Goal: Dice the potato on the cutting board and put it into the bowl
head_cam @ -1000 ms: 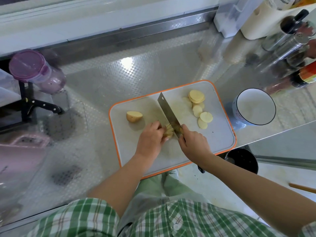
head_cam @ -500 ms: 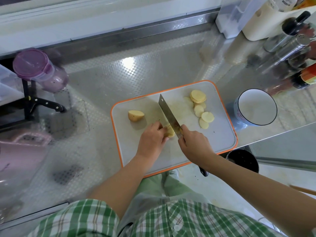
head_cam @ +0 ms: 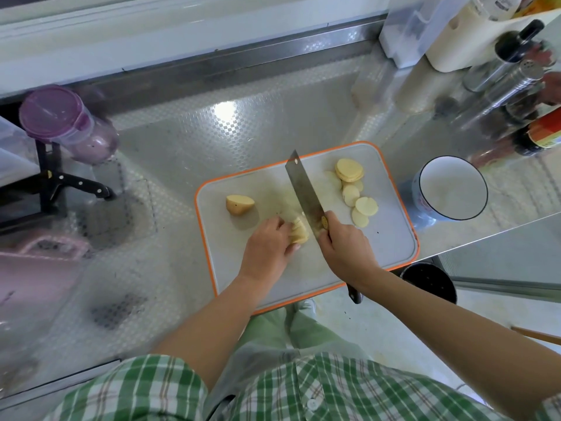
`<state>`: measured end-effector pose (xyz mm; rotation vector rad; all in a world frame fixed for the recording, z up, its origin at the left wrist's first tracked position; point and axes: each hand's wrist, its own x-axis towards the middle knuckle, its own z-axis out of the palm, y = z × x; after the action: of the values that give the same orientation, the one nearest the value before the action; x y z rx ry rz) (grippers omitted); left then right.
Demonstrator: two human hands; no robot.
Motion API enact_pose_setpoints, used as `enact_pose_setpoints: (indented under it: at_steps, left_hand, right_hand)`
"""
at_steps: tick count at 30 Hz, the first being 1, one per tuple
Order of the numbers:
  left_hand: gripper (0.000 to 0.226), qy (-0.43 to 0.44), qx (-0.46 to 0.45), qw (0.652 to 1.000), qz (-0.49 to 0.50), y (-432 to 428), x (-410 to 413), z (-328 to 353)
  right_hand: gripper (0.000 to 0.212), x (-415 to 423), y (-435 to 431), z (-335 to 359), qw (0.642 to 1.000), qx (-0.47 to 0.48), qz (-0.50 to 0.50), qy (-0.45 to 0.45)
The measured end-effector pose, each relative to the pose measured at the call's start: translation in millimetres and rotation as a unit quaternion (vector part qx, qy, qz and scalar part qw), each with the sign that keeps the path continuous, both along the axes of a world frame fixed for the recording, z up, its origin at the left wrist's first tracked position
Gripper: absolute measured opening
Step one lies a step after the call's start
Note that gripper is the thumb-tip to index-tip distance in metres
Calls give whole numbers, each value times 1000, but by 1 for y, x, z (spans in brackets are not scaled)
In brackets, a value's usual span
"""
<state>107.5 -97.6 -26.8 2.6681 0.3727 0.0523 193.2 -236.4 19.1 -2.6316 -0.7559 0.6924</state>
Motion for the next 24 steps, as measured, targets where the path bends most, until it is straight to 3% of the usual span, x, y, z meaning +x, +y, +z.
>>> enact_pose_setpoints:
  at_steps: [7,15,24]
  left_hand:
    - [26,14,-3,1000,12,0,1,0]
    - [14,11,-11,1000,15,1,3,-6]
    - [21,0,-5,1000,17,4,-1,-2]
  right_hand:
    - [11,-6,-3,6,997,-43,62,-1]
    - [7,-11,-2,-6,997,-59,58,-2]
    - [8,1,0,-5,999,-22,47,-7]
